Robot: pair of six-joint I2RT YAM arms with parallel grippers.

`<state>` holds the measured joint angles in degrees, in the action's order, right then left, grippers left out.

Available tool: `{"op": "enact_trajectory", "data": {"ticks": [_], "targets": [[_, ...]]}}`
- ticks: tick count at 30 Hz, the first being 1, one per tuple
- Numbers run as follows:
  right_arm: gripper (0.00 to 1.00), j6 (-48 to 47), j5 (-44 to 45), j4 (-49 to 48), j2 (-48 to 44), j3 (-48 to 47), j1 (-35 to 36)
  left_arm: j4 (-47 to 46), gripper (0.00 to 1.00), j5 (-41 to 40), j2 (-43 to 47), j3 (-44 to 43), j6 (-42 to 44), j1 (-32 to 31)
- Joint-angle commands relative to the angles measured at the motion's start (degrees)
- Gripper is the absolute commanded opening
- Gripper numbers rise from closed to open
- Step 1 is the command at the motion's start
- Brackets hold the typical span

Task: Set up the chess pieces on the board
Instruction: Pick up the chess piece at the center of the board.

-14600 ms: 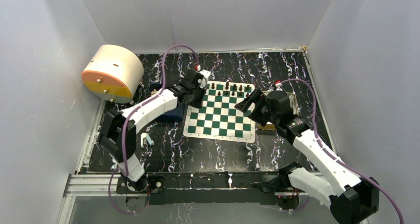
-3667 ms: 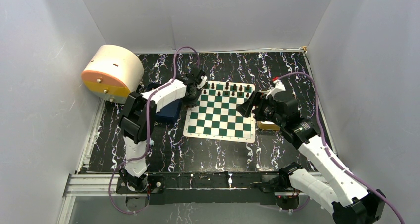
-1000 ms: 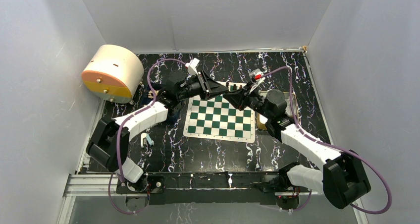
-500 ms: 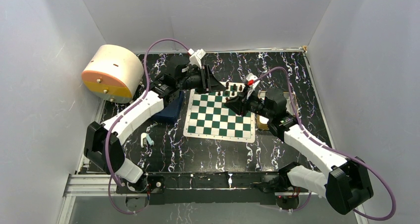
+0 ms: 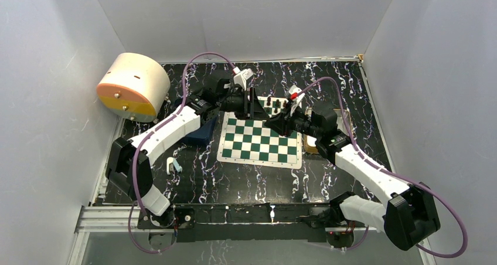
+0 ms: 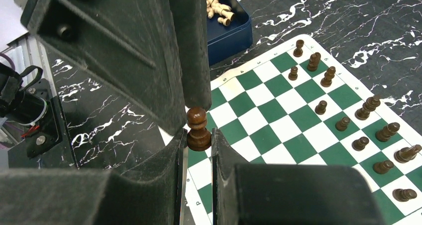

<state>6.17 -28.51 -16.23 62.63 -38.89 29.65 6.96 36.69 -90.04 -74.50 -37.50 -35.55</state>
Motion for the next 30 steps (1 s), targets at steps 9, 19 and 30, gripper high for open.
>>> {"op": "enact_trajectory", "data": {"ticks": [9,19,30], "targets": [[0.08,1.3,-1.2,-1.7,-0.1,-3.0,0.1,-1.3,0.32,0.2,-0.5,-0.9,-0.6,-2.2],[0.10,1.0,-1.0,-1.0,-1.1,-2.2,0.1,2.4,0.14,-1.4,-0.4,-1.9,1.8,-2.2],[0.65,4.9,4.2,4.5,-2.3,-1.7,0.1,11.5,0.01,-14.2,-0.4,-6.2,11.5,-2.2]]}}
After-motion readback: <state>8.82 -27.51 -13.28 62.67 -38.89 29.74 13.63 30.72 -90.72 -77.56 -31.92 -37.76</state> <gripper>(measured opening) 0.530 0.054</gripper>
